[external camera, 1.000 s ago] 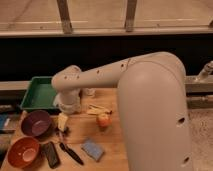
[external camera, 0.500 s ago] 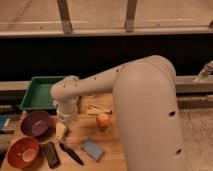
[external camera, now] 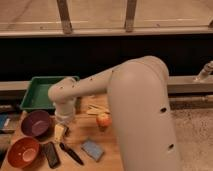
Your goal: Place brush in table surface
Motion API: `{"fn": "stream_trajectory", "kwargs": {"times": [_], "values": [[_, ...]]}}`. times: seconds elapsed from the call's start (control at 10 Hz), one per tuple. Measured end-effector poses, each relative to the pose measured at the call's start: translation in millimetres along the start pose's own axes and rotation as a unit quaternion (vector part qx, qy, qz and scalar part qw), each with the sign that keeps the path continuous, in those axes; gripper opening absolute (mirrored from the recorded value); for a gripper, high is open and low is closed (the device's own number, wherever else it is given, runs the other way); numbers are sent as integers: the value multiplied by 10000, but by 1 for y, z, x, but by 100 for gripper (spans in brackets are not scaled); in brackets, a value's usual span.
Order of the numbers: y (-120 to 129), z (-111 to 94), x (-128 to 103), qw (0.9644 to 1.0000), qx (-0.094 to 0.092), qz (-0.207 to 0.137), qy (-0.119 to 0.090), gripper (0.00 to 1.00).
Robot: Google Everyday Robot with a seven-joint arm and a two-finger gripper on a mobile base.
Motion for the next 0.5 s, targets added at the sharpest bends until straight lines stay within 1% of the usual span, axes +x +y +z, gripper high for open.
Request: {"fn": "stream_trajectory", "kwargs": {"times": [0.1, 0.3, 0.5], "values": [[4, 11, 0, 10000, -35, -1, 86, 76], [8, 19, 1, 9998, -69, -4, 182, 76], [4, 29, 11, 9998, -103, 151, 127, 76]]}}
